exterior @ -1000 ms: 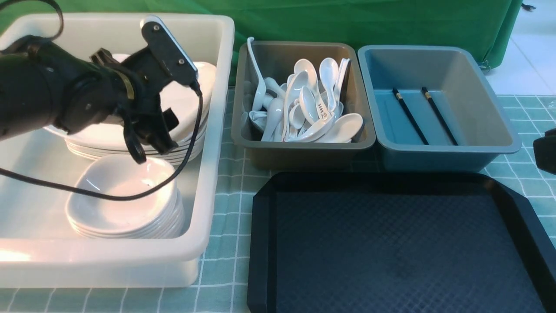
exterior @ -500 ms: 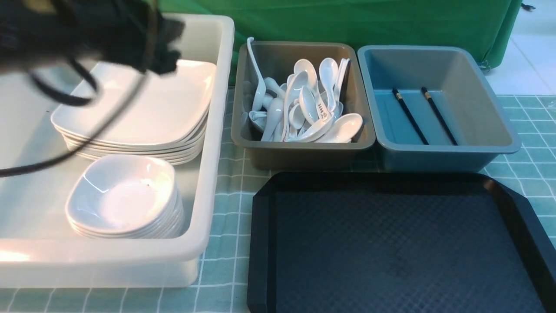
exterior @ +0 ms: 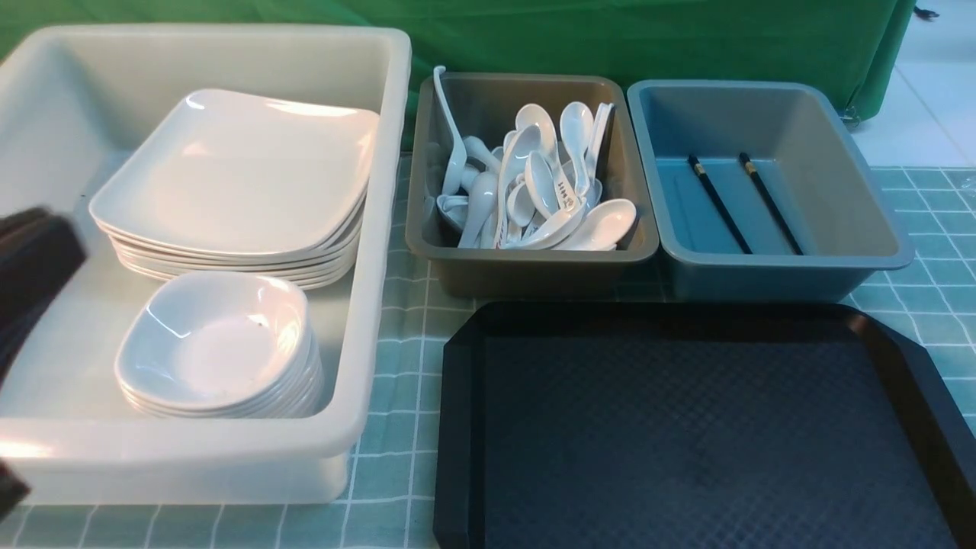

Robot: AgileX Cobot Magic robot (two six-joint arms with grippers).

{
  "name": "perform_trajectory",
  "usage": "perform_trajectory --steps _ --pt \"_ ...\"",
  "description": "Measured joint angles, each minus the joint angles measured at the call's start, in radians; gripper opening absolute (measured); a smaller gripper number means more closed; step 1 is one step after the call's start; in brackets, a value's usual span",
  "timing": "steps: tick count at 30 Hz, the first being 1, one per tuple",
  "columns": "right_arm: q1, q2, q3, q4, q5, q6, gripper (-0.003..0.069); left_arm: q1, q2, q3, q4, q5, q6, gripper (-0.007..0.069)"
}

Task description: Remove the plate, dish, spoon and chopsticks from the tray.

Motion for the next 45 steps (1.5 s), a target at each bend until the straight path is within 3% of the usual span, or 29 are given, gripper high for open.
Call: perform_trajectory --steps 5,21,25,28,32,35,40,45 --pt "0.0 0.0 0.004 0.002 -0.01 0.026 0.005 0.0 -0.062 0.093 0.005 -0.082 0.001 0.0013" --pt "-0.025 -0.002 0.005 0.006 -0.031 0.037 0.009 0.0 -0.061 0.194 0.009 -0.026 0.005 0.0013" --pt "-0.158 -0.018 0.006 0.007 -0.047 0.034 0.0095 0.0 -0.061 0.194 0.009 -0.018 0.006 0.0013" --pt "-0.302 -0.058 0.032 0.017 -0.088 0.001 0.0053 0.0 -0.061 0.194 0.009 -0.017 0.006 0.0013" --pt "-0.545 -0.18 0.227 0.108 -0.346 -0.234 0.0017 0.0 -0.061 0.194 0.009 -0.016 0.006 0.0013" --pt "-0.732 -0.315 0.536 0.192 -0.641 -0.373 0.0016 0.0 -0.061 0.195 0.009 -0.015 0.006 0.0013" --pt "-0.83 -0.472 0.826 0.207 -0.815 -0.407 0.0016 0.0 -0.061 0.195 0.009 -0.015 0.012 0.0013" --pt "-0.857 -0.608 1.002 0.207 -0.847 -0.414 0.0016 0.0 -0.061 0.198 0.009 -0.015 0.012 0.0013"
